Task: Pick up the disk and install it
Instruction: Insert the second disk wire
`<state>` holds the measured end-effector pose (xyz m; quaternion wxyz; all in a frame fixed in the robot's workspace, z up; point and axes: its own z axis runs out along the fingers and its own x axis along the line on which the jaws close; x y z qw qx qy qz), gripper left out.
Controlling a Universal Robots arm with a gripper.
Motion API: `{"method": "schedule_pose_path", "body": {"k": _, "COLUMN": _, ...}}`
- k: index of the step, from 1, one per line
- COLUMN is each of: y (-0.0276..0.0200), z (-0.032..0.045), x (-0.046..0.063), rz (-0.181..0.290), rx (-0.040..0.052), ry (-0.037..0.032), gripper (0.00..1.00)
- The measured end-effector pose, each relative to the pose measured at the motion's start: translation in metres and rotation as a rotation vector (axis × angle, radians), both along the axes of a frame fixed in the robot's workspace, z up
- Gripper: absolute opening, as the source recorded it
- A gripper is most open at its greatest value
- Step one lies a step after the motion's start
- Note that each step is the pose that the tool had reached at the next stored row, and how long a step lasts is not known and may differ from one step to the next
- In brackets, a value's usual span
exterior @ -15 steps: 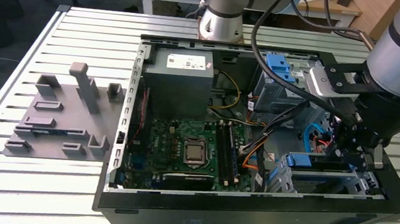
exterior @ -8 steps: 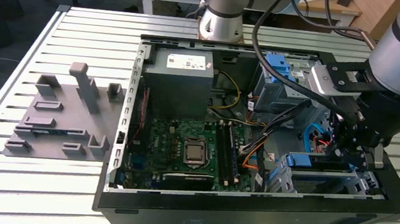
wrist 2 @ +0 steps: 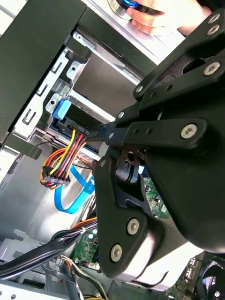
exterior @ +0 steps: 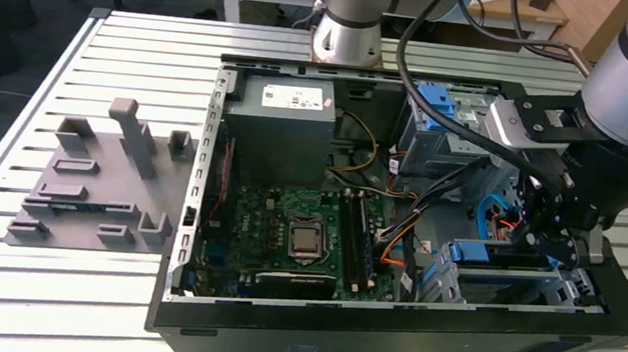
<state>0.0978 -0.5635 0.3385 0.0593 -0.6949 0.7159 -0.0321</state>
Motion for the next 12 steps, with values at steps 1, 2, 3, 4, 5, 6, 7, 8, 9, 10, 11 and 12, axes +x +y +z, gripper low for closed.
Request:
{"method": "schedule_pose_path", "body": {"k": 1, "y": 0.0000, "z": 0.0008, "x": 0.0000, "rz": 0.000, "rx": -0.0001, "ry": 0.0005, "gripper": 0.11}}
{"method": "schedule_pose_path", "body": {"k": 2, "y": 0.0000, "z": 0.0017, "x": 0.0000, "rz": 0.000, "rx": 0.0000, "ry": 0.0011, "gripper": 0.11}}
{"method": "schedule_pose_path", "body": {"k": 3, "y": 0.0000, "z": 0.0028, "x": 0.0000, "rz": 0.000, "rx": 0.0001, "ry": 0.0016, "gripper": 0.11}}
{"method": "schedule_pose_path", "body": {"k": 4, "y": 0.0000, "z": 0.0039, "x": 0.0000, "rz": 0.000, "rx": 0.0001, "ry": 0.0020, "gripper": 0.11}}
{"method": "schedule_pose_path", "body": {"k": 5, "y": 0.0000, "z": 0.0049, "x": 0.0000, "rz": 0.000, "rx": 0.0001, "ry": 0.0022, "gripper": 0.11}}
{"method": "schedule_pose_path", "body": {"k": 6, "y": 0.0000, "z": 0.0056, "x": 0.0000, "rz": 0.000, "rx": 0.0002, "ry": 0.0023, "gripper": 0.11}}
{"method": "schedule_pose_path", "body": {"k": 7, "y": 0.0000, "z": 0.0063, "x": 0.0000, "rz": 0.000, "rx": 0.0003, "ry": 0.0026, "gripper": 0.11}}
{"method": "schedule_pose_path", "body": {"k": 8, "y": 0.0000, "z": 0.0069, "x": 0.0000, "rz": 0.000, "rx": 0.0004, "ry": 0.0032, "gripper": 0.11}}
{"method": "schedule_pose_path", "body": {"k": 9, "y": 0.0000, "z": 0.0075, "x": 0.0001, "rz": 0.000, "rx": 0.0003, "ry": 0.0041, "gripper": 0.11}}
{"method": "schedule_pose_path", "body": {"k": 10, "y": 0.0000, "z": 0.0083, "x": 0.0002, "rz": 0.000, "rx": 0.0002, "ry": 0.0057, "gripper": 0.11}}
{"method": "schedule_pose_path", "body": {"k": 11, "y": 0.0000, "z": 0.0090, "x": 0.0001, "rz": 0.000, "rx": 0.0002, "ry": 0.0069, "gripper": 0.11}}
{"method": "schedule_pose_path", "body": {"k": 12, "y": 0.0000, "z": 0.0098, "x": 0.0001, "rz": 0.000, "rx": 0.0003, "ry": 0.0080, "gripper": 0.11}}
